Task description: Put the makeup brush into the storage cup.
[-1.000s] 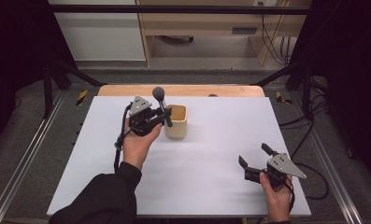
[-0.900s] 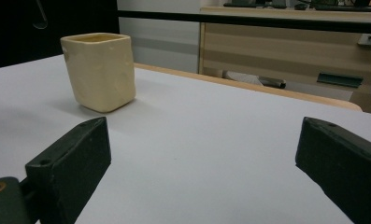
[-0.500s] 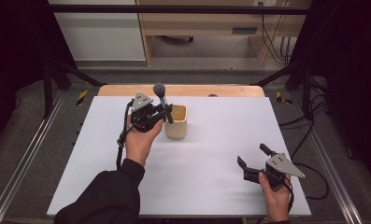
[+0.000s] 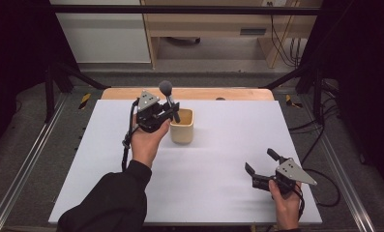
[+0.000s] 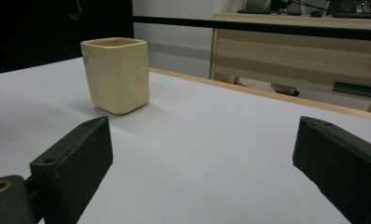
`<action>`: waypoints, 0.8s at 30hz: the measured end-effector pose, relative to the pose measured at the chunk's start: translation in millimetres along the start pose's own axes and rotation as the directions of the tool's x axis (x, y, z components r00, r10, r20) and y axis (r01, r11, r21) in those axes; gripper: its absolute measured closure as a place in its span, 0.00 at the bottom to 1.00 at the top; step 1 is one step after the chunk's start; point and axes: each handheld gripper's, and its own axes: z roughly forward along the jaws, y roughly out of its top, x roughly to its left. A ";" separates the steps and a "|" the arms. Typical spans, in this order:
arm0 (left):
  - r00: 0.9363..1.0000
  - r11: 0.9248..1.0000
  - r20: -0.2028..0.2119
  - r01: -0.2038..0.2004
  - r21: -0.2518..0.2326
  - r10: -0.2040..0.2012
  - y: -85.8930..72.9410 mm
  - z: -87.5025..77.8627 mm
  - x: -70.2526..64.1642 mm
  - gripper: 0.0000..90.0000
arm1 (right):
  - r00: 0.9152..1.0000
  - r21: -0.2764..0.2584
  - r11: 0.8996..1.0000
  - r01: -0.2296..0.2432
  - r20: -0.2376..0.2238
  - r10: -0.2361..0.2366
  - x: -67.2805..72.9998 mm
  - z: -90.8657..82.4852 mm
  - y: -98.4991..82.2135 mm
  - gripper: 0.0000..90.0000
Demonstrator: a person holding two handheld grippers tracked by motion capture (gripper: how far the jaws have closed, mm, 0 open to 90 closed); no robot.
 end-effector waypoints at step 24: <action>1.000 1.000 -0.024 0.009 0.002 -0.009 1.4 18.8 4.6 0.81 | 1.000 -0.003 1.000 -0.016 -0.009 0.016 0.2 1.9 -0.7 0.03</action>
